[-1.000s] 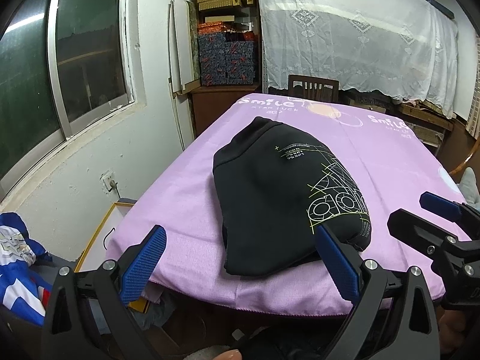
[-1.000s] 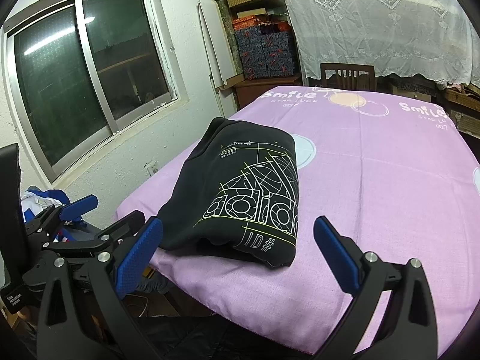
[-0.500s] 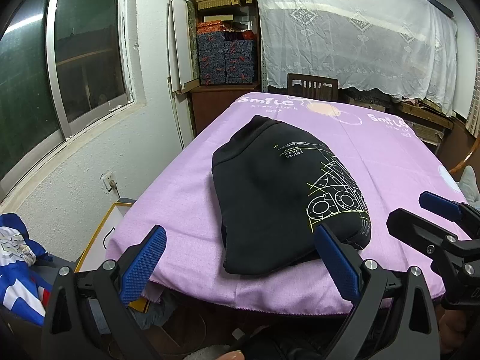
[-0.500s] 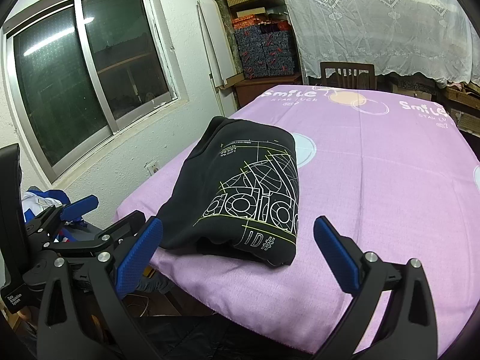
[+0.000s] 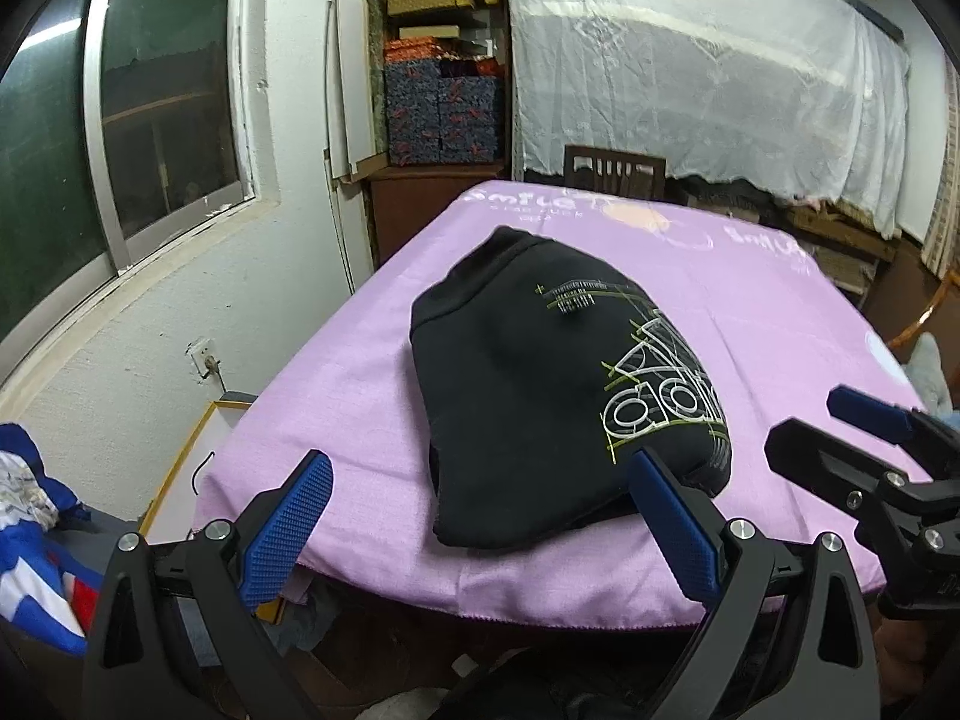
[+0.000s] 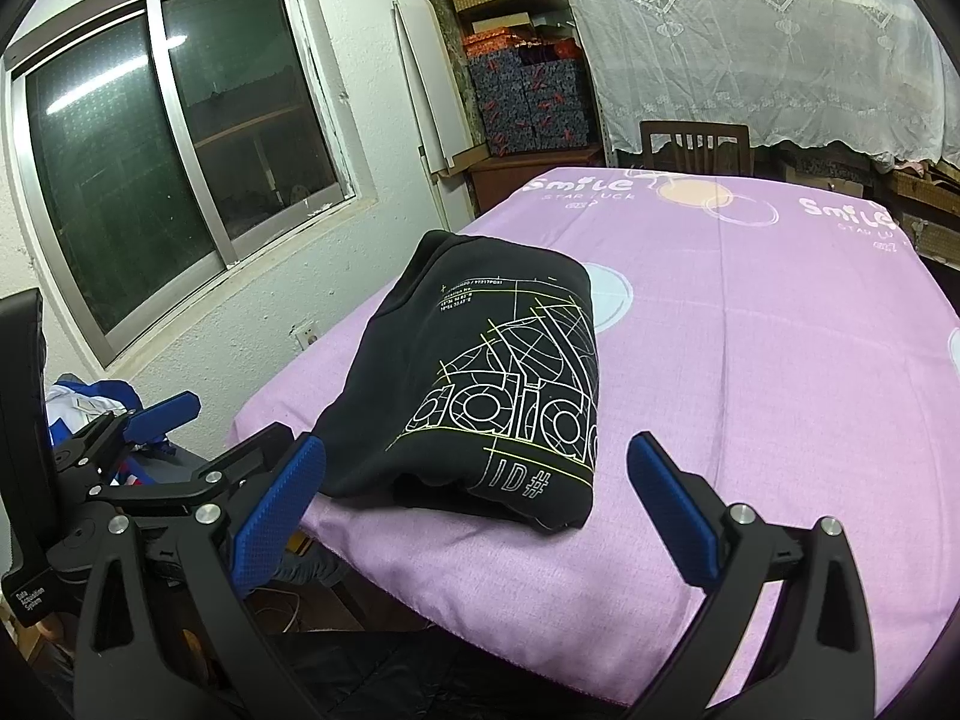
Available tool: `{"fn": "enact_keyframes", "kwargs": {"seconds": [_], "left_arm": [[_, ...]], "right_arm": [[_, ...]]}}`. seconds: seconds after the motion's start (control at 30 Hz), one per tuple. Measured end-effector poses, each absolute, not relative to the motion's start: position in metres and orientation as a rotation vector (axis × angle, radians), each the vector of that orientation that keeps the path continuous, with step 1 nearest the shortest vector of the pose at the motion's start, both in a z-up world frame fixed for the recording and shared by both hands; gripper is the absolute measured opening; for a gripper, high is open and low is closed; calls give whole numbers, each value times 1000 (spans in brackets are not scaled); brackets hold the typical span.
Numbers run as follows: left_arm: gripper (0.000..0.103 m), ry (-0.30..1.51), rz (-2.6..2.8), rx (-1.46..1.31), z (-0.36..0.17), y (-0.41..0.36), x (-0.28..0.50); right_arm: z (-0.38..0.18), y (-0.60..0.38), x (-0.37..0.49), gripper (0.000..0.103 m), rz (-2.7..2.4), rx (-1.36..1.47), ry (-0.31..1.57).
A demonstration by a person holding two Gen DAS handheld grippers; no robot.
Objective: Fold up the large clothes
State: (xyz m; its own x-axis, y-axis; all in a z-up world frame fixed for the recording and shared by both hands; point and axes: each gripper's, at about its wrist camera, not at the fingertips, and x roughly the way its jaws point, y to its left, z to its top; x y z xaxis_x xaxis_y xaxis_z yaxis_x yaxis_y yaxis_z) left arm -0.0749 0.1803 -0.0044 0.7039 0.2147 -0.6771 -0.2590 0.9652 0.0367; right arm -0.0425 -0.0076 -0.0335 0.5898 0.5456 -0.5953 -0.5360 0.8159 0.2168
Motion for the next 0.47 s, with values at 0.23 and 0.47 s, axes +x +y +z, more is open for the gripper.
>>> {"fn": "enact_keyframes", "kwargs": {"seconds": [0.23, 0.47], "left_arm": [[99, 742, 300, -45, -3, 181, -74], [99, 749, 302, -32, -2, 178, -74]], "right_arm": [[-35, -8, -43, 98, 630, 19, 701], [-37, -8, -43, 98, 628, 25, 702]]}}
